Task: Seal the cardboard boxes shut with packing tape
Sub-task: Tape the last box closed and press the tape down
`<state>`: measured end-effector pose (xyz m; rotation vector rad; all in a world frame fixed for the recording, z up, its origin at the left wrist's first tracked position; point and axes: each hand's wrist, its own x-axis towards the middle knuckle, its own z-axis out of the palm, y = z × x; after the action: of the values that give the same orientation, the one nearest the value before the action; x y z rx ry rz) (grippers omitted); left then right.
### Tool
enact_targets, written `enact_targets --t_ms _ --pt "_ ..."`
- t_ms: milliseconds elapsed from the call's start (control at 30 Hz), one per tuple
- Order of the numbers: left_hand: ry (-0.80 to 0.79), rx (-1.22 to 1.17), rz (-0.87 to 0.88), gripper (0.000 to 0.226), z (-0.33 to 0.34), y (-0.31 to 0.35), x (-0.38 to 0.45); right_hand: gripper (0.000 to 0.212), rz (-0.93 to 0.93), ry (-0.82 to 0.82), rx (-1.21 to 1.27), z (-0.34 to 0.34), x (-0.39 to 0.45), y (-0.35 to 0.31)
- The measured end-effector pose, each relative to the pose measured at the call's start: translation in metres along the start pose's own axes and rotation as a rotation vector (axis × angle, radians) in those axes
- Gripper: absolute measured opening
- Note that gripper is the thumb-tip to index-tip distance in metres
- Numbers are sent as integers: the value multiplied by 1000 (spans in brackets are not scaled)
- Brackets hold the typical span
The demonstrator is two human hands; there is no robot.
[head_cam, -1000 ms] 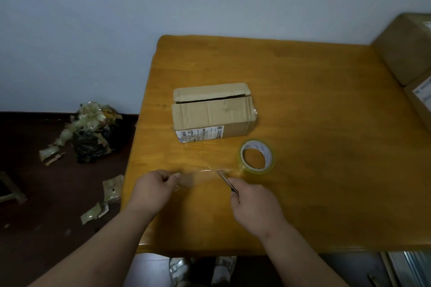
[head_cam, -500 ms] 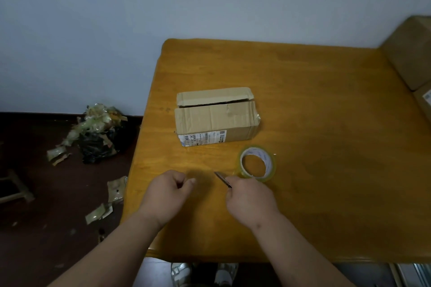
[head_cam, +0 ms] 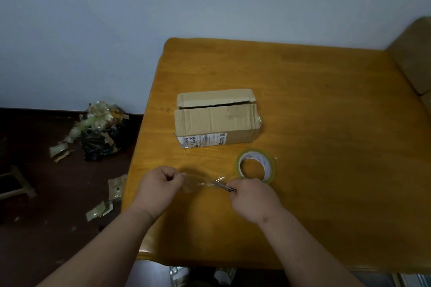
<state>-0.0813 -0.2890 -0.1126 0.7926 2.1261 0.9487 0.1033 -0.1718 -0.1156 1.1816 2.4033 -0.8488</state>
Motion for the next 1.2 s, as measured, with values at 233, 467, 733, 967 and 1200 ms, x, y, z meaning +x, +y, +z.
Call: enact_targets --t_ms 233,467,733,967,1200 --pt "26 -115 -207 32 -4 -14 7 35 -58 -72 -90 -19 8 8" --pt "-121 -183 -243 30 8 -15 -7 31 -11 -64 -209 -18 9 5" --pt "1 -416 -350 41 7 -20 -12 32 8 -95 -144 -23 12 11" --pt "15 -552 -394 38 7 -13 -4 32 -36 -130 -256 -28 15 11" --pt "22 -786 -449 34 12 -9 -6 32 -56 -216 -277 -35 17 9"
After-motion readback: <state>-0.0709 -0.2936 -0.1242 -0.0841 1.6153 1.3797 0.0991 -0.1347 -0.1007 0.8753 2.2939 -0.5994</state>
